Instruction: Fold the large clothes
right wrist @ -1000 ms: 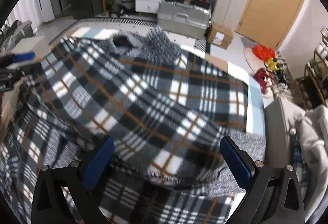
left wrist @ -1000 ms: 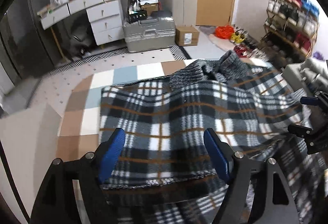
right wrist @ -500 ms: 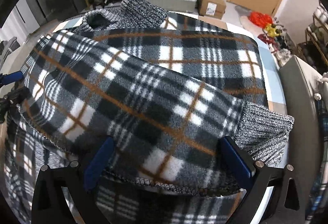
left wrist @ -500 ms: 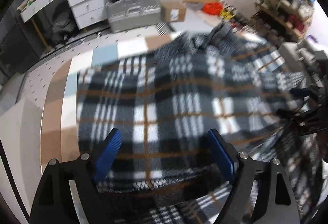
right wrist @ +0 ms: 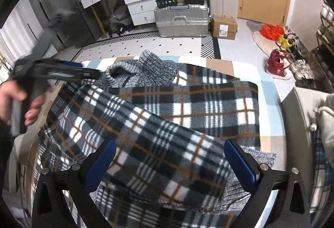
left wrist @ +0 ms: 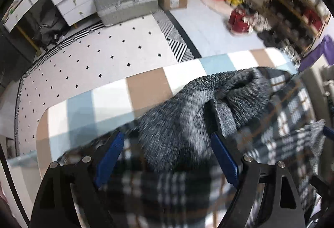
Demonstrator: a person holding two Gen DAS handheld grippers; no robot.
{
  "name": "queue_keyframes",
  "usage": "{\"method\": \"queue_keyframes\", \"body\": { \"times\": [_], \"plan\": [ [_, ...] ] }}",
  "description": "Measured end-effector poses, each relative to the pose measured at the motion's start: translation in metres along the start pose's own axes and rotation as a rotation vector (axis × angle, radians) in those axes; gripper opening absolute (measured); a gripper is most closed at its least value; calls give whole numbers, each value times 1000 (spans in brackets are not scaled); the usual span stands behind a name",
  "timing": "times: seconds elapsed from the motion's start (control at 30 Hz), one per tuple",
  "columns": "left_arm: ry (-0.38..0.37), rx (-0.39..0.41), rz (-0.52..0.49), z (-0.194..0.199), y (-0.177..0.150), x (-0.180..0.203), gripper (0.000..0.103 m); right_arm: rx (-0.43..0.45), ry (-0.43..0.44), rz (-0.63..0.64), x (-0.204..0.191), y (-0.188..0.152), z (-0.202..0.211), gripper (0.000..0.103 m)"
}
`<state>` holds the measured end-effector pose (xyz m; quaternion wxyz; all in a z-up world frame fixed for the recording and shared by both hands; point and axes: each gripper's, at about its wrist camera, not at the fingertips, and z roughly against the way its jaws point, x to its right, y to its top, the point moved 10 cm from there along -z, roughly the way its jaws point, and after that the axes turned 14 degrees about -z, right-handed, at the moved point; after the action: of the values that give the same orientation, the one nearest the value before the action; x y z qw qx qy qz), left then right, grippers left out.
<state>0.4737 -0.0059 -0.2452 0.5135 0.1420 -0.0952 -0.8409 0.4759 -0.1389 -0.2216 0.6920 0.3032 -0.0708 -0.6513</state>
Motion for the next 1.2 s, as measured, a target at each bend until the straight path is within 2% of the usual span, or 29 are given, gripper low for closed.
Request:
{"method": "queue_keyframes", "body": {
  "times": [0.1, 0.13, 0.17, 0.2, 0.23, 0.27, 0.3, 0.37, 0.47, 0.5, 0.57, 0.67, 0.8, 0.93, 1.03, 1.07, 1.1, 1.13, 1.17, 1.2],
  "plan": [
    [40, -20, -58, -13, 5, 4, 81, -1, 10, 5, 10, 10, -11, 103],
    [35, -8, -72, -16, 6, 6, 72, -2, 13, 7, 12, 13, -14, 103],
    [35, 0, -81, -16, 7, 6, 62, -4, 14, 14, 12, 17, -16, 103],
    [37, -5, -93, -17, 7, 4, 31, -6, 12, 24, 13, 22, -21, 103],
    [36, -23, -103, -21, 5, 2, 15, -7, 6, 33, 12, 25, -24, 103],
    [34, -26, -102, -22, 7, -4, 15, -6, -5, 43, 11, 30, -28, 103],
    [32, -14, -93, -20, 8, -11, 10, -3, -19, 51, 9, 36, -33, 103],
    [20, 2, -44, -13, 12, -23, 6, -8, -25, 55, 6, 45, -41, 103],
    [-93, 40, 60, -5, 18, -33, 5, -19, -24, 47, -5, 65, -56, 103],
    [-101, 37, 65, -5, 18, -35, 5, -25, -17, 42, -11, 73, -61, 103],
    [-68, 33, 50, -6, 19, -36, 4, -33, -19, 39, -21, 85, -71, 103],
    [-96, 35, 79, -10, 22, -37, 4, -54, -21, 40, -40, 103, -90, 103],
    [-165, 44, 146, -18, 26, -39, 4, -91, -120, 52, -49, 120, -122, 103],
    [-197, 59, 154, -18, 26, -41, 4, -142, -214, 86, -43, 119, -145, 100],
    [-224, 61, 169, -20, 25, -44, 4, -176, -239, 150, -42, 112, -155, 91],
    [-228, 61, 172, -21, 26, -45, 4, -191, -241, 163, -42, 108, -158, 82],
    [-227, 60, 170, -21, 26, -45, 4, -200, -246, 171, -41, 107, -160, 63],
    [-220, 62, 166, -20, 27, -44, 4, -204, -251, 165, -39, 106, -162, 52],
    [-216, 63, 162, -19, 27, -44, 4, -212, -255, 147, -36, 105, -163, 33],
    [-211, 64, 154, -18, 26, -42, 4, -211, -264, 122, -31, 106, -164, 25]
  ]
}}
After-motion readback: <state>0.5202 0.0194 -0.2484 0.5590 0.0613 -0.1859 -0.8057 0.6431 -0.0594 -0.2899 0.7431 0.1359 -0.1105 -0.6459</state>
